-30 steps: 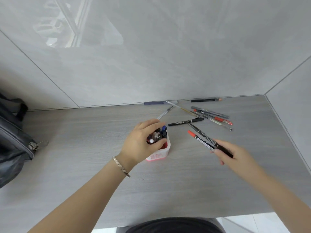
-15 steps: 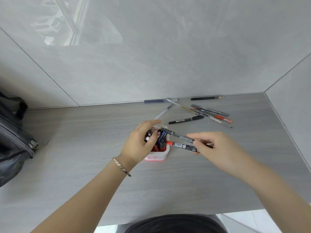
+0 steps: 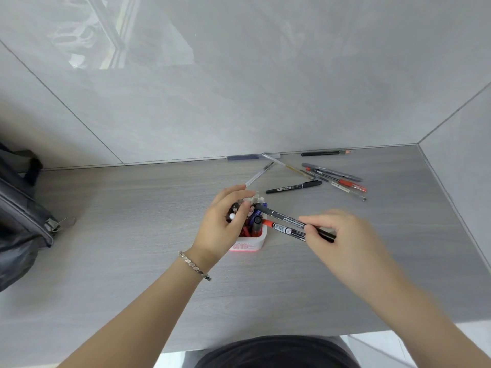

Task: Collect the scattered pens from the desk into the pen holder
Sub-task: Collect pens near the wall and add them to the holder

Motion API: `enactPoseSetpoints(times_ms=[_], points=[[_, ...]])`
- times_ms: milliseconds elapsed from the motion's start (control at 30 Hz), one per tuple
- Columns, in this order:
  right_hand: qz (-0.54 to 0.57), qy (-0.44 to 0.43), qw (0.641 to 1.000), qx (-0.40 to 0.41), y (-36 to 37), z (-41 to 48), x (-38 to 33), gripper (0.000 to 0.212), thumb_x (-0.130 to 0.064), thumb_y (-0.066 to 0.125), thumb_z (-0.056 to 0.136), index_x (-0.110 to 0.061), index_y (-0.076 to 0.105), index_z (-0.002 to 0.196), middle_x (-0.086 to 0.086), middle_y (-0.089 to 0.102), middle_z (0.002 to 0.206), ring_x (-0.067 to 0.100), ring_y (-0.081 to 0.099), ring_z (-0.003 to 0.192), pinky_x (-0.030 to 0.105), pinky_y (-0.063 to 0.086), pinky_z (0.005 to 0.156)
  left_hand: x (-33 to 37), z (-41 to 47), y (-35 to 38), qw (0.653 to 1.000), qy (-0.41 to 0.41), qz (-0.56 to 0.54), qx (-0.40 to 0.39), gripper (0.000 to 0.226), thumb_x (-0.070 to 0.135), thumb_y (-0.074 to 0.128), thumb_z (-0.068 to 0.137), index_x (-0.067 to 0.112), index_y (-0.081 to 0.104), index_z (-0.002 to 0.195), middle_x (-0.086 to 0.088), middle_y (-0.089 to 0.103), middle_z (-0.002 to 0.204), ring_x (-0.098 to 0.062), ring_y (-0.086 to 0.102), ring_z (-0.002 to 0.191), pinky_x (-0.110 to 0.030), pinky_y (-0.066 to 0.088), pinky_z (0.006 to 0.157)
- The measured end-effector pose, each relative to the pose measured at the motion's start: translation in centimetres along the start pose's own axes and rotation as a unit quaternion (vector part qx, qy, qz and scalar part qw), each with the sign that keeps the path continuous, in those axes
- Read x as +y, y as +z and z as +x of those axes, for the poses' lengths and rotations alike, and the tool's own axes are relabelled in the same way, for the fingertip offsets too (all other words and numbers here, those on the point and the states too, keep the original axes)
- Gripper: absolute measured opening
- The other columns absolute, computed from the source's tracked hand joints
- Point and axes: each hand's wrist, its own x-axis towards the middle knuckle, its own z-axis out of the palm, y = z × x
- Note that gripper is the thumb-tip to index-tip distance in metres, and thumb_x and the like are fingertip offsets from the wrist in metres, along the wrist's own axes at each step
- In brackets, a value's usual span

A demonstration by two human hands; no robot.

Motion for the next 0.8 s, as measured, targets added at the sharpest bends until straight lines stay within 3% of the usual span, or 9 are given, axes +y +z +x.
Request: enactPoseSetpoints(times_ms=[67, 133, 333, 400, 467, 533, 600, 700, 800], points=[[0.041, 0.025, 0.999, 0.013, 0.5, -0.5, 0.8, 0.020, -0.011, 0.057, 0.084, -0.019, 0.073, 0.093, -0.001, 0.061, 0.072, 0.006, 0.056, 0.054, 0.015, 0.041, 0.046, 0.0, 0.1, 0.0, 1.000, 0.002, -0.002, 0.003, 0.035, 0.012, 0.053, 0.089, 0.046, 0.055, 0.089, 0.022, 0.050, 0.110, 0.019, 0.043, 0.107, 0.003, 0.029, 0.089], [0.062, 0.045, 0.997, 0.028, 1.0, -0.7, 1.4, 0.020, -0.012, 0.058, 0.084, -0.019, 0.073, 0.096, -0.010, 0.055, 0.065, -0.005, 0.055, 0.051, 0.007, 0.036, 0.043, 0.0, 0.1, 0.0, 1.000, 0.005, -0.001, 0.004, 0.032, 0.011, 0.053, 0.089, 0.042, 0.057, 0.087, 0.019, 0.052, 0.108, 0.018, 0.044, 0.107, 0.003, 0.029, 0.090], [0.105, 0.073, 0.992, 0.020, 0.7, -1.7, 1.3, 0.020, -0.010, 0.057, 0.085, -0.018, 0.073, 0.094, -0.008, 0.050, 0.058, 0.001, 0.050, 0.035, 0.013, 0.039, 0.032, -0.1, 0.0, 0.0, 1.000, 0.000, 0.003, -0.001, 0.018, 0.010, 0.052, 0.089, 0.027, 0.060, 0.090, 0.012, 0.054, 0.107, 0.019, 0.043, 0.106, 0.002, 0.029, 0.089], [0.079, 0.077, 0.994, 0.007, 0.7, -1.5, 1.2, 0.020, -0.012, 0.056, 0.085, -0.018, 0.073, 0.094, -0.007, 0.051, 0.056, 0.002, 0.050, 0.037, 0.016, 0.042, 0.036, 0.0, 0.0, 0.0, 1.000, -0.003, 0.002, -0.005, 0.019, 0.011, 0.052, 0.089, 0.028, 0.060, 0.090, 0.009, 0.055, 0.109, 0.018, 0.044, 0.106, 0.002, 0.030, 0.090], [0.021, 0.068, 0.997, -0.011, 0.9, -0.7, 0.9, 0.018, -0.014, 0.055, 0.085, -0.010, 0.072, 0.088, 0.010, 0.054, 0.054, 0.011, 0.050, 0.040, 0.031, 0.047, 0.048, 0.0, 0.1, -0.1, 1.000, -0.008, -0.003, -0.012, 0.019, 0.014, 0.053, 0.089, 0.032, 0.059, 0.089, 0.008, 0.055, 0.111, 0.017, 0.044, 0.108, 0.002, 0.029, 0.090], [-0.023, 0.040, 0.999, -0.019, 1.4, 0.3, 0.4, 0.020, -0.013, 0.053, 0.084, 0.000, 0.067, 0.086, 0.025, 0.064, 0.075, 0.031, 0.057, 0.059, 0.042, 0.049, 0.059, 0.1, 0.1, -0.3, 0.999, -0.014, -0.012, -0.028, 0.018, 0.022, 0.054, 0.086, 0.040, 0.057, 0.089, 0.008, 0.054, 0.113, 0.015, 0.043, 0.110, 0.003, 0.028, 0.090], [-0.046, 0.005, 0.999, -0.009, 2.4, 1.5, -0.1, 0.019, -0.011, 0.053, 0.083, 0.002, 0.067, 0.087, 0.025, 0.067, 0.087, 0.037, 0.061, 0.083, 0.043, 0.050, 0.070, 0.2, 0.0, -0.6, 0.998, -0.018, -0.020, -0.055, 0.024, 0.026, 0.060, 0.082, 0.046, 0.053, 0.093, 0.010, 0.052, 0.118, 0.011, 0.044, 0.113, 0.002, 0.030, 0.090], [-0.023, -0.033, 0.999, 0.033, 4.1, 3.2, -0.8, 0.014, -0.009, 0.056, 0.082, -0.005, 0.070, 0.084, 0.016, 0.068, 0.088, 0.029, 0.063, 0.081, 0.040, 0.050, 0.075, 0.3, 0.0, -1.4, 0.994, -0.029, -0.027, -0.100, 0.053, 0.025, 0.076, 0.069, 0.049, 0.045, 0.103, 0.004, 0.048, 0.125, 0.000, 0.046, 0.114, -0.002, 0.035, 0.091], [0.030, -0.070, 0.992, 0.101, 5.6, 4.4, -0.5, 0.014, -0.013, 0.051, 0.088, -0.008, 0.063, 0.093, 0.011, 0.063, 0.096, 0.027, 0.061, 0.080, 0.042, 0.051, 0.075, 0.0, -0.2, -2.0, 0.991, -0.025, -0.003, -0.131, 0.084, 0.031, 0.087, 0.048, 0.049, 0.036, 0.112, 0.001, 0.044, 0.128, 0.011, 0.045, 0.106, 0.000, 0.035, 0.087]])
